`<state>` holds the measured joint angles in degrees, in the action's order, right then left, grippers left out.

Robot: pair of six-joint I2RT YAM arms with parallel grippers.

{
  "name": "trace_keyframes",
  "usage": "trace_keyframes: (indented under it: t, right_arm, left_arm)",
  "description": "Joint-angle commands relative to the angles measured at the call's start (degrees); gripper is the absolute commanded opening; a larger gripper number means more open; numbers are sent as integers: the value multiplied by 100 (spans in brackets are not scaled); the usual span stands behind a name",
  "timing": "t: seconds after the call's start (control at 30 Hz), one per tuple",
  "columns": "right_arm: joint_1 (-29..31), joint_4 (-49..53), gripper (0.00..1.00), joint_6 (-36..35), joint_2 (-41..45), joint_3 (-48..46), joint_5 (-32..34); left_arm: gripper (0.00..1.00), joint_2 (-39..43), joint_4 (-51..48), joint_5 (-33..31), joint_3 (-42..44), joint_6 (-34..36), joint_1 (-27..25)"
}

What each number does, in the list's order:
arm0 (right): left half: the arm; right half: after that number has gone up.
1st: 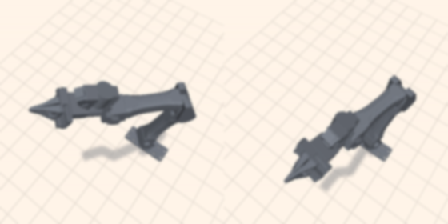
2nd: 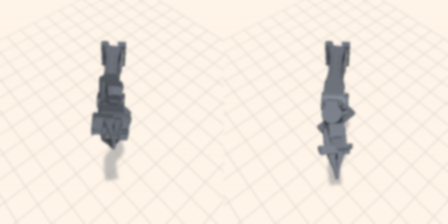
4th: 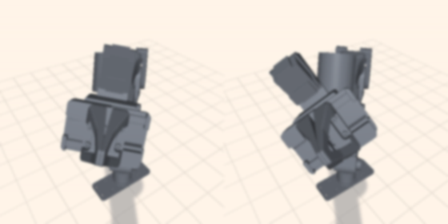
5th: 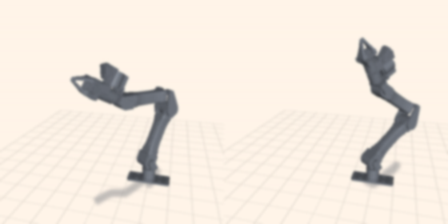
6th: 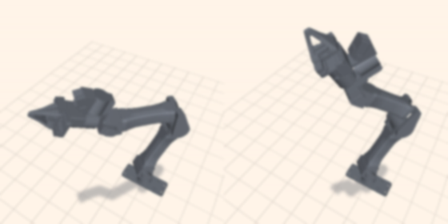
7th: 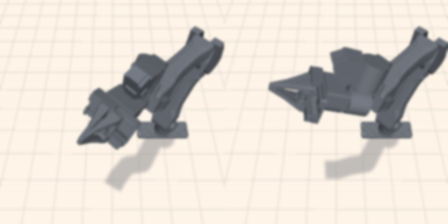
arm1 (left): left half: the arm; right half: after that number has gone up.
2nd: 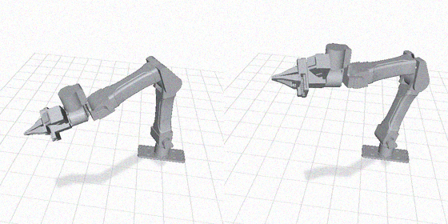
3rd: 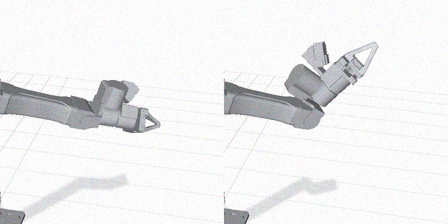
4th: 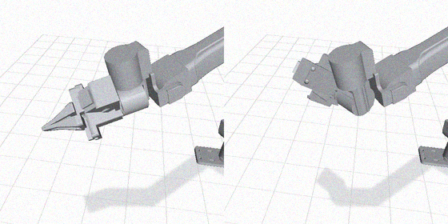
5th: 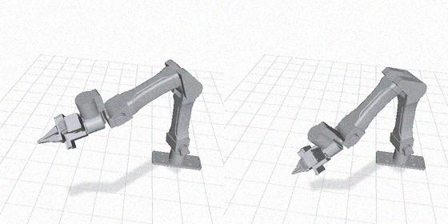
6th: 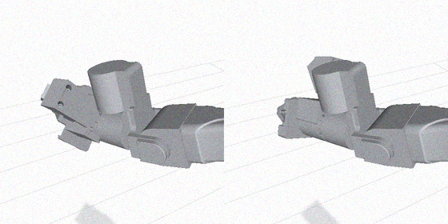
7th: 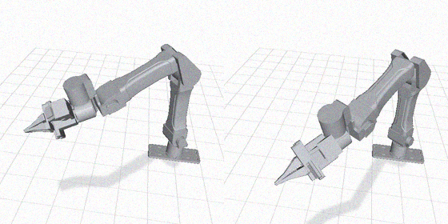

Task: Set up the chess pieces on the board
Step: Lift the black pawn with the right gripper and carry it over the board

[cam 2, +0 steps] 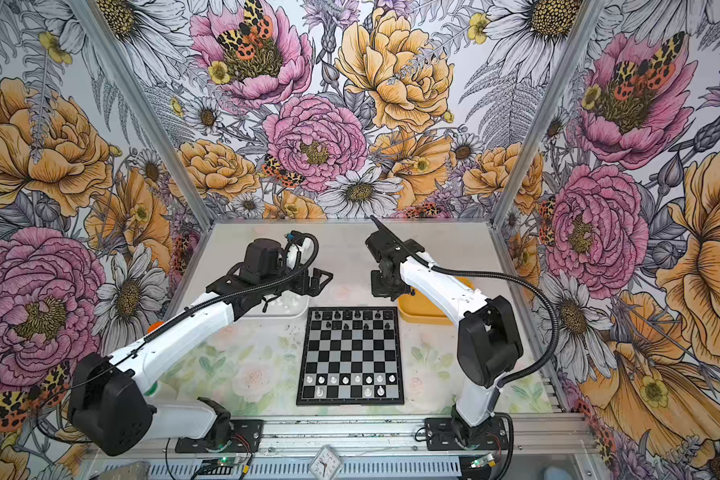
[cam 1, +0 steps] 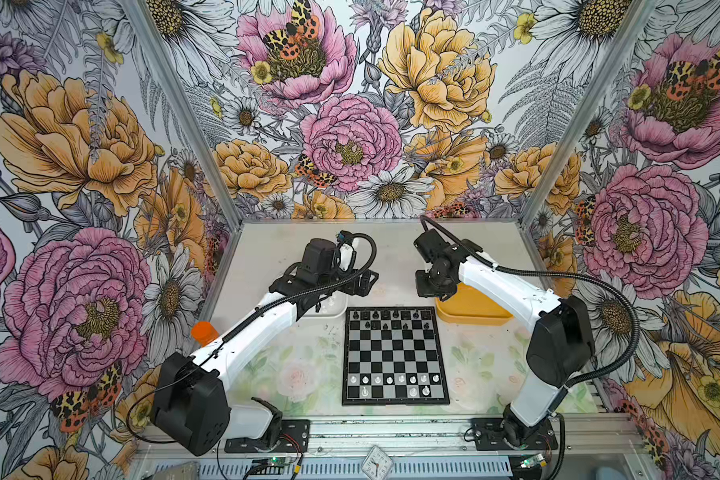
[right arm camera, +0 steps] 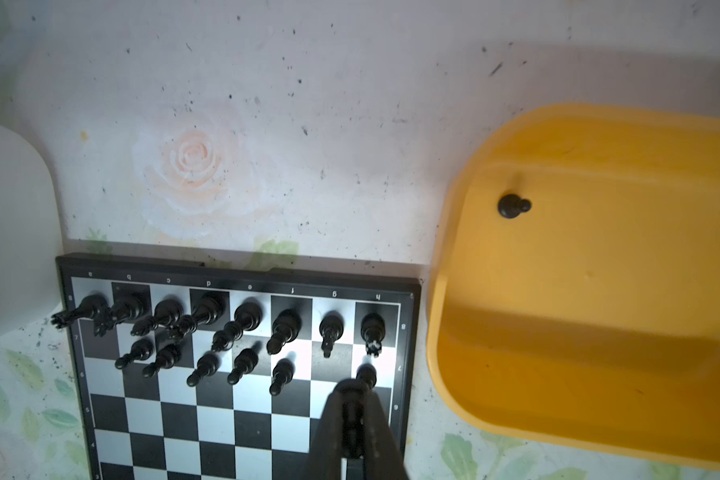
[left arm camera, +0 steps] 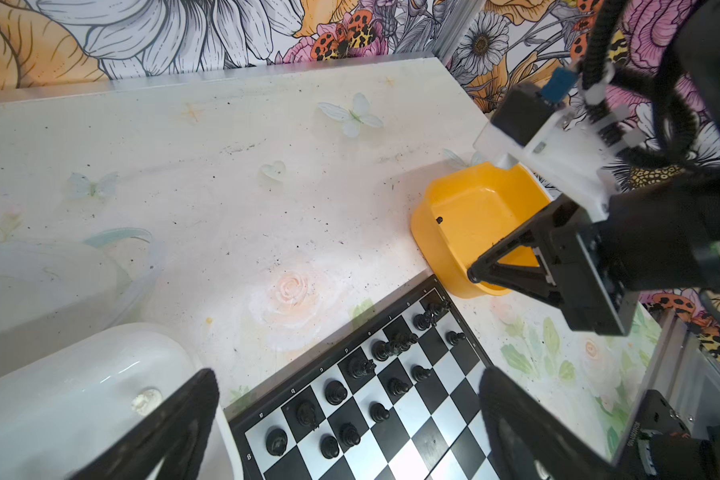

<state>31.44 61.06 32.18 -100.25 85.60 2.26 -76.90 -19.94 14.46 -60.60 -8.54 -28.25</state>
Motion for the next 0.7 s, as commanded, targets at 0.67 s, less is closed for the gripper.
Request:
trace_keyframes:
  t: [0.67]
  right_arm:
    - [644, -678, 8, 570, -133, -1140, -265]
  left_arm:
    - [99, 331, 61, 59, 140, -17, 214]
